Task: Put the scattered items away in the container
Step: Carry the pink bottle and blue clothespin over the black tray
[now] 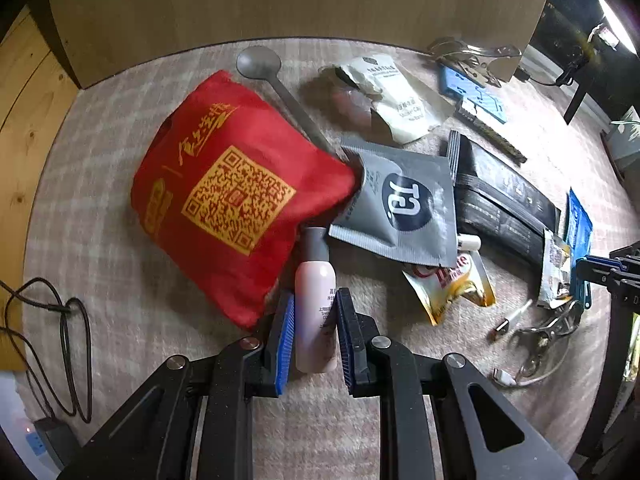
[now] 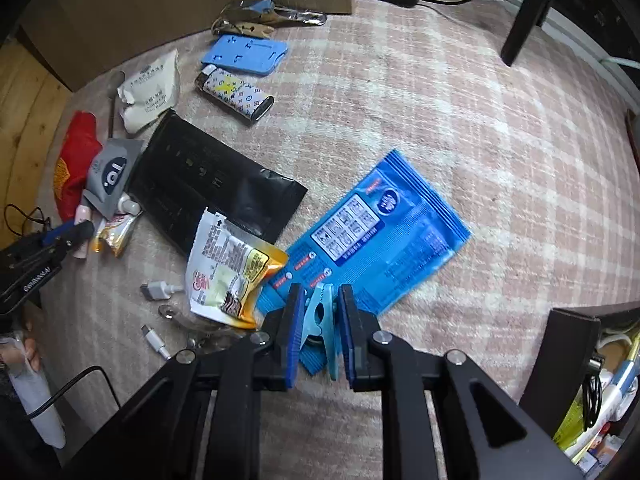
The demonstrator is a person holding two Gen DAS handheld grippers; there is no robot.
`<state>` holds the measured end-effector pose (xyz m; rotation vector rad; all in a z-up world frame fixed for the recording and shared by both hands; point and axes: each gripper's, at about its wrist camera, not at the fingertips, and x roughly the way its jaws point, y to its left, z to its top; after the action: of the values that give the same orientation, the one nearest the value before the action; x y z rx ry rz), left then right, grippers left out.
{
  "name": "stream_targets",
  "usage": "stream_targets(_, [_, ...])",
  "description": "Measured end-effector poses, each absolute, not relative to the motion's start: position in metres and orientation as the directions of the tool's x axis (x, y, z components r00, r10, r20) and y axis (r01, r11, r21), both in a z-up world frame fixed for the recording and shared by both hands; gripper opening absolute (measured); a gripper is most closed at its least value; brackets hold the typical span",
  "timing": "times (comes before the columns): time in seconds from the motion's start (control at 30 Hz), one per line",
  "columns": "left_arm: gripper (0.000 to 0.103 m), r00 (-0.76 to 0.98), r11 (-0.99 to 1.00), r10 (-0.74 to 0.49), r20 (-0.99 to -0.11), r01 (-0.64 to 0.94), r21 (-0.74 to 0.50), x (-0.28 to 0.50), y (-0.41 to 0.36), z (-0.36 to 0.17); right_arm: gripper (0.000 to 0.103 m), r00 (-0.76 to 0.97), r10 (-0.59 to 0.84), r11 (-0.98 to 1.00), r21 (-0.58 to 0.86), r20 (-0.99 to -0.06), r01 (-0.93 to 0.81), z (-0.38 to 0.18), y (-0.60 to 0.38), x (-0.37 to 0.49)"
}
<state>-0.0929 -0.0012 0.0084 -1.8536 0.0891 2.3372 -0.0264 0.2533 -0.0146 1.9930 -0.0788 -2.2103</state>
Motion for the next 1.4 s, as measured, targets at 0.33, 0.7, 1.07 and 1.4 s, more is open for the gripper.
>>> stream_targets(0.33, [0.019, -0.281, -0.972, 0.129, -0.951, -0.226, -0.065, -0.068, 0.017, 0.052, 0.017, -0.168, -0.205, -0.978, 0.195, -0.964, 0.073, 0.019, 0.287, -0.001])
stream_targets(0.7, [0.019, -0.282, -0.868, 0.290, -0.915, -0.479, -0.127, -0.053, 0.145, 0.086, 0.017, -0.276, -0.196, -0.970, 0.228, -0.941, -0.088, 0.058, 0.396, 0.059])
stream_targets(1.07, [0.019, -0.122, -0.658, 0.432, -0.894, -0.720, -0.220, 0.024, 0.303, 0.094, 0.017, -0.332, -0.095, -0.930, 0.202, -0.939, -0.308, 0.081, 0.520, 0.123])
stream_targets(1.4, [0.019, -0.004, -0.462, 0.449, -0.893, -0.857, -0.228, 0.098, 0.408, 0.098, 0.017, -0.320, -0.013, -0.874, 0.166, -0.947, -0.456, 0.078, 0.592, 0.169])
